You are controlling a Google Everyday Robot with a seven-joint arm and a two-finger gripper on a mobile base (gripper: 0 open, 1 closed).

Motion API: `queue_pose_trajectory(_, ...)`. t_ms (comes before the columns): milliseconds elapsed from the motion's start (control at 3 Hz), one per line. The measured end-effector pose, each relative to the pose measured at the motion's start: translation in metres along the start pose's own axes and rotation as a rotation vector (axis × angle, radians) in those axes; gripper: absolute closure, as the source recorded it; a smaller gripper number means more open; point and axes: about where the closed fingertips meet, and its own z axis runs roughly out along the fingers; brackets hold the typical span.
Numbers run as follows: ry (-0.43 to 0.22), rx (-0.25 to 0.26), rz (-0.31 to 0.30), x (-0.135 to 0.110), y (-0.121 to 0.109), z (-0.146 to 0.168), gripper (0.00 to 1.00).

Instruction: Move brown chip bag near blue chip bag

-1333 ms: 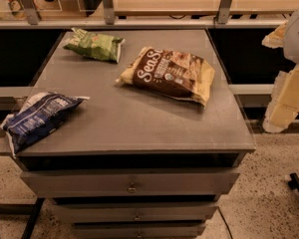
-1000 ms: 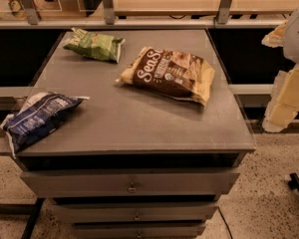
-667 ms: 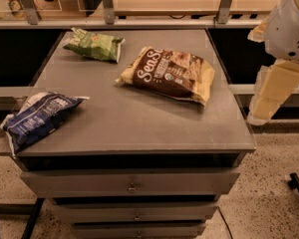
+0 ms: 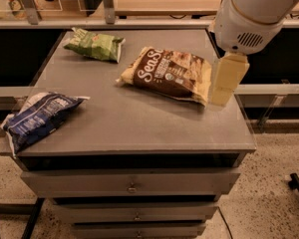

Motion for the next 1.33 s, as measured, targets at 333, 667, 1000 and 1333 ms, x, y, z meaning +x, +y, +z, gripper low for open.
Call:
queue_pose_trajectory(333,0.009,0.001,-0.03,-0.025,-0.016,0.022,0.0)
queue_pose_trajectory(667,0.011,-0.006,-0.049,-0.048,-0.033,0.046,0.0)
queue_pose_trajectory(1000,-0.01,-0.006,-0.064,-0.066,-0.048,0.067,0.0)
queue_pose_trajectory(1333,-0.01,-0.015,-0.072,-0.077,-0.061,0.092,0.0)
